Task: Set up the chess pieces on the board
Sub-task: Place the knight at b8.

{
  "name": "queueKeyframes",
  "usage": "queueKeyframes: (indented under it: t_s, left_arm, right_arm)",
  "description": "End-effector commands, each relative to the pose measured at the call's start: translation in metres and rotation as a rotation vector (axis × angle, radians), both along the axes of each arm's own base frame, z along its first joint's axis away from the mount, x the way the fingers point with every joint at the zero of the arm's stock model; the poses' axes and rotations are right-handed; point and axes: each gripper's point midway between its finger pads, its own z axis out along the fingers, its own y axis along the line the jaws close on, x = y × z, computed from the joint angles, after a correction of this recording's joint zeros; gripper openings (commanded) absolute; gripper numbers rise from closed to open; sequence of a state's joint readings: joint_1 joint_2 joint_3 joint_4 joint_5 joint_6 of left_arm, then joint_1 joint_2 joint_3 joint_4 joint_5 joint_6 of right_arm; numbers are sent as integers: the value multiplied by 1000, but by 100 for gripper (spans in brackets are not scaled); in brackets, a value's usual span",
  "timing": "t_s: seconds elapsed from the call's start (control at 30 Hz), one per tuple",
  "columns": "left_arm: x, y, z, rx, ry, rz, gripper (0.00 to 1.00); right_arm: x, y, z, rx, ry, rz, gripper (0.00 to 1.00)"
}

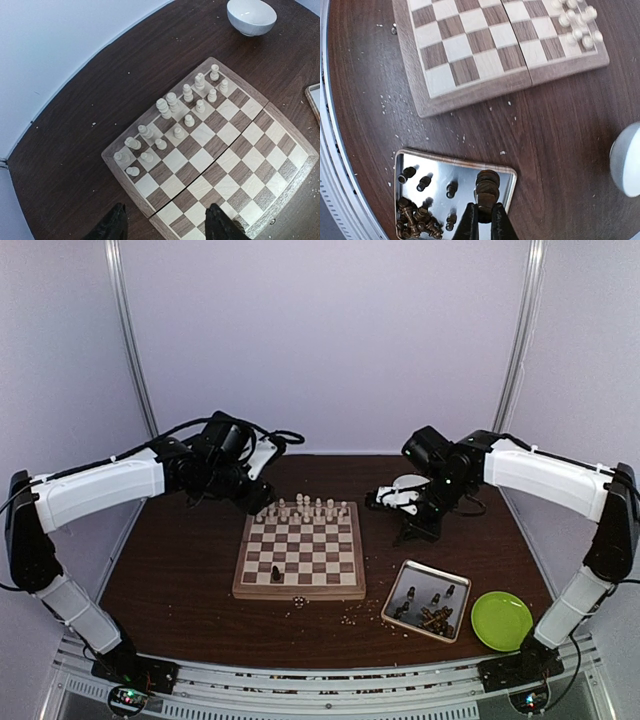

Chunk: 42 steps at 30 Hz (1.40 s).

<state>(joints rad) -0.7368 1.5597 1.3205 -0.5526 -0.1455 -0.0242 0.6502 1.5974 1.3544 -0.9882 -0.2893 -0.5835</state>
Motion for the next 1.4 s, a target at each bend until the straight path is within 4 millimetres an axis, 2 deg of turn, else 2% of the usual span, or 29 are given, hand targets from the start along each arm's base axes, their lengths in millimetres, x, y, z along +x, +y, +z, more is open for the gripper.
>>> queueKeyframes:
  t_s: [0.0, 0.27, 0.53, 0.83, 1.37]
  left_arm:
    - [5, 11, 40, -33, -102, 51, 55]
    - [11, 44, 73, -83, -191, 172, 55]
    - [6, 61, 96, -106, -260, 212, 55]
    - [2, 68, 104, -111, -286, 222, 55]
    - [1, 65, 102, -117, -278, 206, 55]
  right_arm:
    - [-12, 29, 3, -47, 26, 115, 0]
    - [-18, 99, -10, -70, 74, 222, 0]
    - [-22, 132, -32, -123, 101, 276, 0]
    - [-22, 137, -56, -186, 122, 286, 0]
    - [-13, 140, -73, -209, 105, 263, 0]
